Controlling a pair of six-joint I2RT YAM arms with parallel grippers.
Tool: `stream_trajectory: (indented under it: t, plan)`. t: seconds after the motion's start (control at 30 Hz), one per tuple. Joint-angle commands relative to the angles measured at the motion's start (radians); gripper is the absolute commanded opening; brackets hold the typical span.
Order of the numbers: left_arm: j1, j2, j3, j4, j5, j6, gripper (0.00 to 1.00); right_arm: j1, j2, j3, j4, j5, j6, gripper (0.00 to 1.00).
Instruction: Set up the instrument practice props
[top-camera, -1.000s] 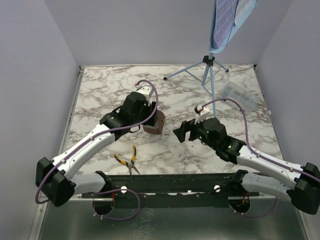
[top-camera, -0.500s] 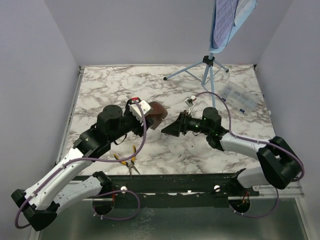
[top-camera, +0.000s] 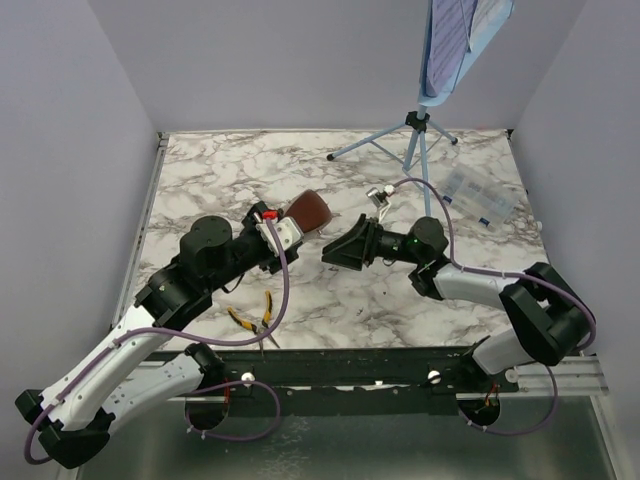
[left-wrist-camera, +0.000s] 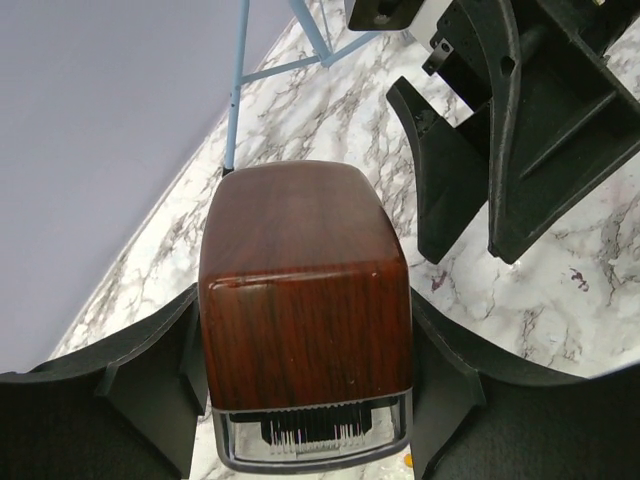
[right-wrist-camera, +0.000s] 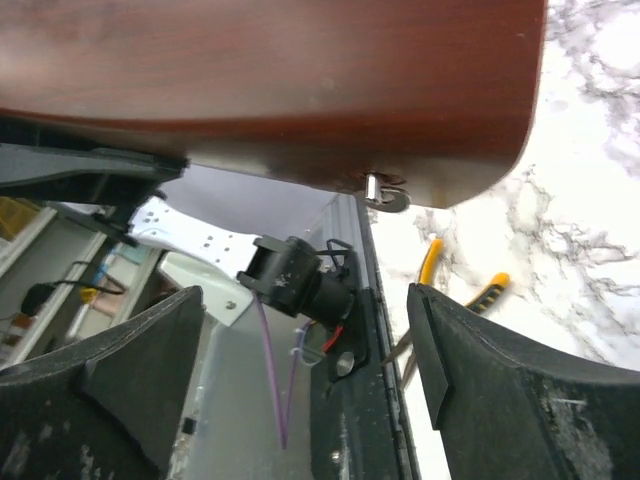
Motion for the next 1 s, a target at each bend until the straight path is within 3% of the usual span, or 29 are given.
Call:
stream_trajectory:
  t: [0.0, 0.07, 0.13, 0.23, 0.33, 0.4, 0.53, 0.77, 0.87, 0.97]
  plan:
    - [-0.003, -0.027, 0.074, 0.152, -0.014, 0.054, 0.0, 0.008, -0.096, 0.054, -0.27, 0.119, -0.22, 0.88]
    - [-0.003, -0.026, 0.085, 0.153, -0.032, 0.039, 0.0, 0.074, -0.16, 0.124, -0.543, 0.335, -0.459, 0.88]
    - [-0.003, -0.014, 0.103, 0.153, -0.067, 0.013, 0.0, 0.154, -0.188, 0.168, -0.659, 0.598, -0.636, 0.88]
    - [-0.004, 0.002, 0.119, 0.153, -0.113, -0.014, 0.0, 0.231, -0.174, 0.21, -0.68, 0.848, -0.798, 0.86]
    - [-0.004, 0.011, 0.134, 0.153, -0.149, -0.014, 0.0, 0.264, -0.139, 0.252, -0.654, 0.976, -0.878, 0.78]
    - [-0.004, 0.017, 0.148, 0.152, -0.171, -0.004, 0.0, 0.285, -0.122, 0.275, -0.626, 1.027, -0.918, 0.73]
    - [-0.006, 0.022, 0.163, 0.152, -0.177, 0.015, 0.0, 0.286, -0.097, 0.332, -0.641, 0.982, -0.894, 0.72]
    - [-0.007, 0.023, 0.168, 0.151, -0.182, 0.007, 0.0, 0.286, -0.104, 0.362, -0.682, 1.082, -0.804, 0.54]
    - [-0.006, 0.023, 0.164, 0.152, -0.202, 0.017, 0.0, 0.286, -0.138, 0.358, -0.685, 1.065, -0.779, 0.46]
    - [-0.006, 0.026, 0.164, 0.155, -0.222, 0.034, 0.0, 0.286, -0.177, 0.338, -0.693, 1.017, -0.735, 0.45]
